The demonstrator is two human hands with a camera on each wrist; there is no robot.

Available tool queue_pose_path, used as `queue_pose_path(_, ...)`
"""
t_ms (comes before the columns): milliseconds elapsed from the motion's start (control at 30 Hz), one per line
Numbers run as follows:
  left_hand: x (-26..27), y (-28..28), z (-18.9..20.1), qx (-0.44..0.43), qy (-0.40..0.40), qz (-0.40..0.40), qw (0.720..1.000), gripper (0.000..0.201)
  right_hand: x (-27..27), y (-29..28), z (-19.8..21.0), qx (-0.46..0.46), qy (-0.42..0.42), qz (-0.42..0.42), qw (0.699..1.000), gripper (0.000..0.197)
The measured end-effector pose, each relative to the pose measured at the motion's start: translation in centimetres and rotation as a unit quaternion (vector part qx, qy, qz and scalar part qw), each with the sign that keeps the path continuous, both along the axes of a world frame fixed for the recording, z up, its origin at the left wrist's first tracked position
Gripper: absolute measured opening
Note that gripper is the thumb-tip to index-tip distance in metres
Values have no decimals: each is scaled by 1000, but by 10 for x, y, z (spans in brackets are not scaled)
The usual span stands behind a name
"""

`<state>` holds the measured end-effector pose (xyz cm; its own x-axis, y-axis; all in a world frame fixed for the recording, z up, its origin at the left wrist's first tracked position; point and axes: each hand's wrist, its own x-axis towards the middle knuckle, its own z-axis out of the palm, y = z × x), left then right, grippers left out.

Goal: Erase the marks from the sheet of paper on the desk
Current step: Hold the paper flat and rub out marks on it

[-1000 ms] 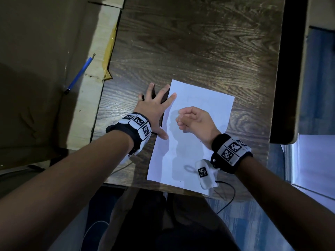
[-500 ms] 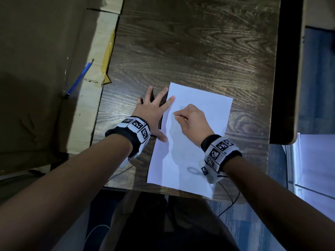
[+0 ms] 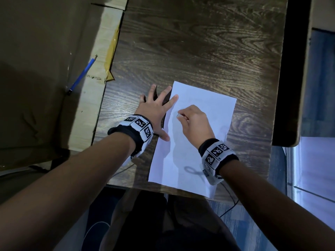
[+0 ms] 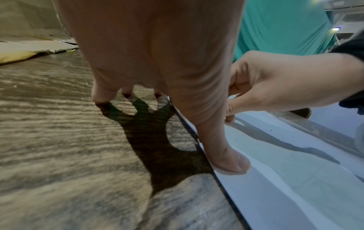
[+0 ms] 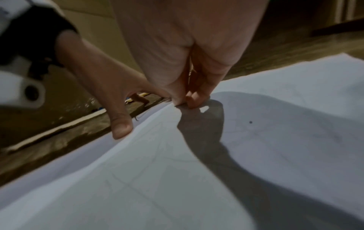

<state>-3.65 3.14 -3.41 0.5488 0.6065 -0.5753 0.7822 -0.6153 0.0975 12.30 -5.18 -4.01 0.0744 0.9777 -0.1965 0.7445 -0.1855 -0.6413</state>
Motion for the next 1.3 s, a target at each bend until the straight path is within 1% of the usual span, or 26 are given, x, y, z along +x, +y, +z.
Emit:
queue_pose_path(100, 0, 0, 1, -3, -1, 3, 1000, 148, 1, 3, 2, 11, -40, 38, 998, 19)
queue_pose_path(300, 0, 0, 0, -7, -7, 6, 1000, 148, -1, 17, 7, -1, -120, 95, 988, 20)
queue_pose_path(500, -1, 0, 2, -7, -14, 10, 1000, 148, -7, 22, 14, -39, -156, 108, 981, 17)
queue_pose_path(567, -1, 0, 1, -8, -15, 10, 1000, 148, -11, 14, 17, -44, -157, 136, 977, 11)
queue_pose_path(633, 0, 0, 1, -2, -7, 8, 1000, 151, -14, 4, 23, -43, -156, 188, 969, 6)
queue_pose_path(700, 1, -1, 2, 1, -4, 7, 1000, 152, -12, 6, 29, -61, -166, 228, 958, 12)
queue_pose_path(733, 2, 0, 3, -1, -6, 7, 1000, 151, -10, 13, 31, -71, -166, 227, 957, 17)
queue_pose_path(800, 3, 1, 4, -1, -7, 7, 1000, 151, -6, 31, 28, -66, -151, 175, 971, 22)
queue_pose_path(867, 4, 2, 5, 3, -3, 7, 1000, 152, -6, 37, 25, -52, -146, 126, 980, 23)
queue_pose_path(933, 3, 3, 4, -1, -6, 9, 1000, 152, -9, 25, 23, -57, -145, 127, 980, 19)
queue_pose_path(1000, 1, 4, 3, 3, -10, 8, 1000, 153, -12, 9, 26, -78, -144, 168, 972, 19)
queue_pose_path(1067, 0, 3, 3, 5, -11, 7, 1000, 153, -8, 10, 30, -94, -143, 199, 965, 21)
queue_pose_path(1133, 1, 4, 3, 3, -12, 5, 1000, 151, -4, 29, 30, -80, -146, 180, 969, 21)
queue_pose_path(1200, 0, 4, 3, 0, -15, 7, 1000, 151, -1, 44, 27, -61, -138, 125, 981, 22)
queue_pose_path(1267, -1, 5, 2, -6, -20, 10, 1000, 151, -4, 39, 22, -53, -132, 97, 985, 22)
queue_pose_path(1300, -2, 5, 2, -9, -22, 12, 1000, 151, -7, 30, 20, -56, -130, 108, 984, 20)
